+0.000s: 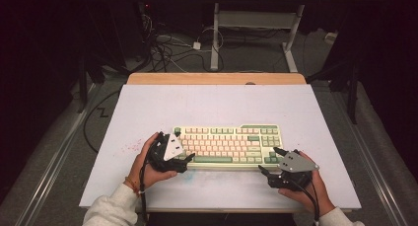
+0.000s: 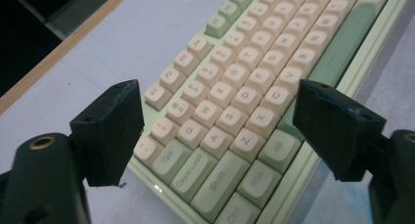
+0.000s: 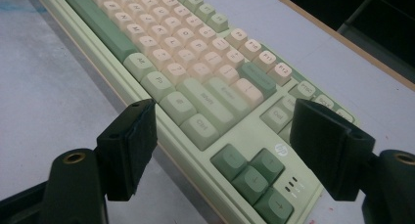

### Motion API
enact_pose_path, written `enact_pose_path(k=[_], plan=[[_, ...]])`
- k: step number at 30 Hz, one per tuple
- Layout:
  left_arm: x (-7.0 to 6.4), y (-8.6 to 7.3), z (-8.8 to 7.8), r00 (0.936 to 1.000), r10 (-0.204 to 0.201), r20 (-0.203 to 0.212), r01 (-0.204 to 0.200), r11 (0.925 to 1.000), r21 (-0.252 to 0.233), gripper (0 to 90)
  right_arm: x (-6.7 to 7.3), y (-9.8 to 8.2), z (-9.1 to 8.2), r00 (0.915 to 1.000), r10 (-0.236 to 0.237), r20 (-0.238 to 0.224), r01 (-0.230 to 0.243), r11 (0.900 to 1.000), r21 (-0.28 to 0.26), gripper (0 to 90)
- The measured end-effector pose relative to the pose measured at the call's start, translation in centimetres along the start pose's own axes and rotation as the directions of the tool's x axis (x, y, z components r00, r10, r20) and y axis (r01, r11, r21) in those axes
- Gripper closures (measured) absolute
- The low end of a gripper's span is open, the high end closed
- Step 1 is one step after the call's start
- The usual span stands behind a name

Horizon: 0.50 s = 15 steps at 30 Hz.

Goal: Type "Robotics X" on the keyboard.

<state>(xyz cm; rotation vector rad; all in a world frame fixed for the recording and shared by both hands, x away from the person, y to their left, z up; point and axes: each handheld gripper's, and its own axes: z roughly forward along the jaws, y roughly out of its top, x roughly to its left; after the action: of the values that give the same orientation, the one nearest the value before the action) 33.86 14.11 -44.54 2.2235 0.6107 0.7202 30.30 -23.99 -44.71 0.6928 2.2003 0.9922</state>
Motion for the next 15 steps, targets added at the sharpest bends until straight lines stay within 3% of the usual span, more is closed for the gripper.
enact_pose_path(k=[15], plan=[[0.6,-2.8,-1.5,0.9978,-0.059,-0.032,0.059,0.9982,0.007,18.3,-0.7,0.1,0.0,0.9997,0.018,0.018,-0.018,1.000,0.002,28.5]])
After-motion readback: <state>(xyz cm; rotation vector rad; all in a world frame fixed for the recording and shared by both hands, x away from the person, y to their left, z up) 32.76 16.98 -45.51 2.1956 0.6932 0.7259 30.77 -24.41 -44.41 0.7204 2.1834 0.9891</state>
